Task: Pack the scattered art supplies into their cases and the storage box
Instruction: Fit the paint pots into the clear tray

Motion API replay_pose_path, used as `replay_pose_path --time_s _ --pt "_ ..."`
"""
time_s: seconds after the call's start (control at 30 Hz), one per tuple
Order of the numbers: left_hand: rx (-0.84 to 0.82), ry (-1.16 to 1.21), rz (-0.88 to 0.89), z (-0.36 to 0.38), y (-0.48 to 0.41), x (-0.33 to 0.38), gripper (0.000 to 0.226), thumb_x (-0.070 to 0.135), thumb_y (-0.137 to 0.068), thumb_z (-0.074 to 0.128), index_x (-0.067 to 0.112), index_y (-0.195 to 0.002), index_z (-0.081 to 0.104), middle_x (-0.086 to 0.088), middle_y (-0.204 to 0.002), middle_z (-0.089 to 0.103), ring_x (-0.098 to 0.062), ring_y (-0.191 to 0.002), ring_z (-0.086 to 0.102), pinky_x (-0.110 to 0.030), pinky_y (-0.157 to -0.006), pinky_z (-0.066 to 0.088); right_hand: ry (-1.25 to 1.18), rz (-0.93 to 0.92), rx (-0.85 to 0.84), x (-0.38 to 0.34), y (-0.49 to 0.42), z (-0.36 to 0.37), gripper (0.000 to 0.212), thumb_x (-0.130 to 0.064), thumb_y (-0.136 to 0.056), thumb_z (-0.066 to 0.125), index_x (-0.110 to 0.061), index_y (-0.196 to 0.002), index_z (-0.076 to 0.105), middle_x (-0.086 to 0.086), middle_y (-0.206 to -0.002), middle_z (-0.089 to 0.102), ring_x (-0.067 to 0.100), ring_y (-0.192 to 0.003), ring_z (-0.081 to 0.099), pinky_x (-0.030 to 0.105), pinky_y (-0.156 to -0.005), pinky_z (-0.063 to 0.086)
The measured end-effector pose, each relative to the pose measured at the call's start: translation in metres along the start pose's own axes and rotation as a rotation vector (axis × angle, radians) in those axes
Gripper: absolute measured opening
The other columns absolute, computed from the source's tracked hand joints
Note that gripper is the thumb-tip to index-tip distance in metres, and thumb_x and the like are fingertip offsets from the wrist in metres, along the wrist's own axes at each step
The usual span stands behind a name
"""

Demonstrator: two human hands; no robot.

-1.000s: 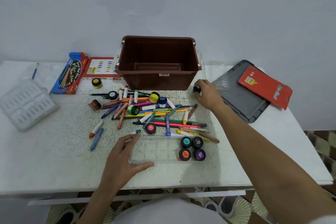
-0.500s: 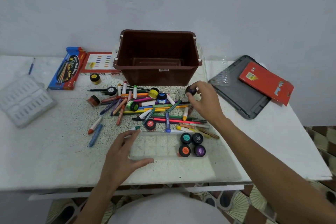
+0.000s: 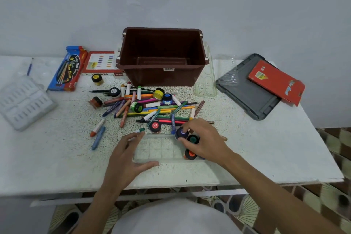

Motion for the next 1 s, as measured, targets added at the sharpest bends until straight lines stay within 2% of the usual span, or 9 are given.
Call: replay_pose_path --time_s 0.27,0.4,0.47,0.67,0.8,0.93,1.0 --pt "0.007 0.013 0.004 -0.001 0.001 0.001 0.095 0.064 -0.059 0.079 0.027 -0.141 0.049 0.018 -0.137 0.04 0.005 -0.12 0.039 -0.022 -0.093 0.037 0.023 0.017 -0.057 -0.01 0.002 0.006 0.028 -0.042 -0.087 0.062 -0.018 -0.1 0.067 -0.009 -0.096 0.068 0.017 -0.086 0.05 0.034 -0.075 0.046" --pt "0.009 0.01 0.011 -0.001 0.001 0.002 0.095 0.063 -0.059 0.08 0.027 -0.141 0.048 0.02 -0.135 0.037 0.008 -0.119 0.037 -0.019 -0.092 0.035 0.037 0.035 -0.029 -0.013 0.004 0.001 0.027 -0.037 -0.083 0.074 -0.016 -0.1 0.07 -0.012 -0.087 0.06 0.015 -0.085 0.05 0.029 -0.075 0.043" --pt "0.012 0.005 0.014 -0.001 0.001 0.003 0.095 0.063 -0.059 0.08 0.027 -0.141 0.049 0.021 -0.135 0.036 0.008 -0.119 0.036 -0.018 -0.092 0.034 0.073 0.019 -0.036 -0.016 0.004 0.001 0.026 -0.034 -0.083 0.074 -0.016 -0.101 0.069 -0.009 -0.088 0.063 0.016 -0.084 0.049 0.028 -0.074 0.041" --pt "0.011 0.004 0.017 -0.001 0.001 0.002 0.095 0.064 -0.059 0.079 0.028 -0.142 0.048 0.022 -0.134 0.037 0.008 -0.119 0.037 -0.018 -0.091 0.035 0.13 0.084 -0.112 -0.003 0.009 0.012 0.023 -0.032 -0.084 0.073 -0.018 -0.102 0.069 -0.002 -0.098 0.07 0.017 -0.088 0.047 0.034 -0.078 0.043" --pt "0.017 -0.002 0.026 -0.001 0.001 0.004 0.094 0.065 -0.06 0.077 0.027 -0.141 0.049 0.019 -0.135 0.039 0.007 -0.118 0.037 -0.019 -0.091 0.036 0.169 0.032 -0.11 -0.008 0.008 0.013 0.021 -0.029 -0.082 0.075 -0.016 -0.097 0.07 -0.002 -0.106 0.071 0.017 -0.091 0.05 0.024 -0.079 0.036" --pt "0.01 -0.005 0.023 -0.001 0.001 0.004 0.095 0.068 -0.06 0.074 0.027 -0.141 0.049 0.015 -0.136 0.041 0.007 -0.119 0.036 -0.021 -0.091 0.037 0.058 0.063 -0.116 -0.004 0.003 0.013 0.017 -0.029 -0.084 0.073 -0.016 -0.093 0.069 -0.004 -0.099 0.07 0.007 -0.089 0.051 0.013 -0.084 0.03" --pt "0.011 -0.004 0.027 -0.001 0.001 0.004 0.094 0.068 -0.06 0.075 0.026 -0.141 0.049 0.014 -0.136 0.041 0.008 -0.119 0.036 -0.021 -0.091 0.037 0.015 0.089 -0.098 -0.002 -0.003 0.01 0.016 -0.03 -0.088 0.069 -0.016 -0.094 0.07 -0.005 -0.097 0.07 0.008 -0.09 0.056 0.016 -0.089 0.032"
Point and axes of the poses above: each hand's wrist, its own y-axis away from the middle knuckle, its own z-axis out of the palm, x = y × z, the point moved 10 cm from there along -y, towards the middle knuckle
